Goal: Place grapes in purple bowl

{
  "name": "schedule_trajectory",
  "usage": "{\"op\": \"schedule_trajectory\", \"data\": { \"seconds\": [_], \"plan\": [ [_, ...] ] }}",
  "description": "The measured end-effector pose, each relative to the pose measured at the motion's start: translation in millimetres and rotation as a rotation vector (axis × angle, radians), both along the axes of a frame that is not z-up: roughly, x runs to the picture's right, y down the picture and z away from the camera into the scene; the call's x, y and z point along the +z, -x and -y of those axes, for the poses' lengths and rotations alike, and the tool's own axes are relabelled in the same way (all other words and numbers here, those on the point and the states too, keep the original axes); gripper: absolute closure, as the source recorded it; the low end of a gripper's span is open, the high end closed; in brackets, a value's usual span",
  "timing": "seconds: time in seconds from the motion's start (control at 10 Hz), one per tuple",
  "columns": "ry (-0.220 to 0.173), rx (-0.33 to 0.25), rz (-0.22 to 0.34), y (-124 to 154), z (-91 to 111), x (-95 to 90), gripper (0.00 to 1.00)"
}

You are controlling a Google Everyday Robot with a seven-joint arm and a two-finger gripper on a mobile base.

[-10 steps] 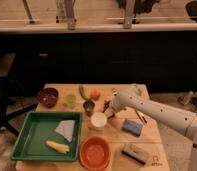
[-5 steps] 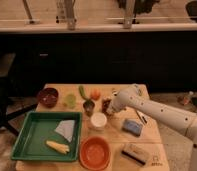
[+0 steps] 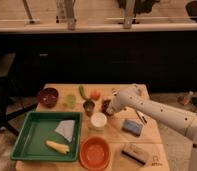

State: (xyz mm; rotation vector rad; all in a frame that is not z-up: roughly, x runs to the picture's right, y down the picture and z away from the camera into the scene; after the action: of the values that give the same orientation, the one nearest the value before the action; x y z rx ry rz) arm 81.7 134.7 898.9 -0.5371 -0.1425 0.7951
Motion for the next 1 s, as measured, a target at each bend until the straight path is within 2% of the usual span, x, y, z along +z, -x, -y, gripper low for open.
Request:
{"op": "schedule_trajectory", "data": {
  "seconds": [0.8,1.0],
  "plan": [
    [0.002,0.003,-0.001,-0.9,-0.5,0.9,1.00],
    [-0.036,0.012,-0.007,-2.3,4.7,-1.4,1.00]
  ]
}}
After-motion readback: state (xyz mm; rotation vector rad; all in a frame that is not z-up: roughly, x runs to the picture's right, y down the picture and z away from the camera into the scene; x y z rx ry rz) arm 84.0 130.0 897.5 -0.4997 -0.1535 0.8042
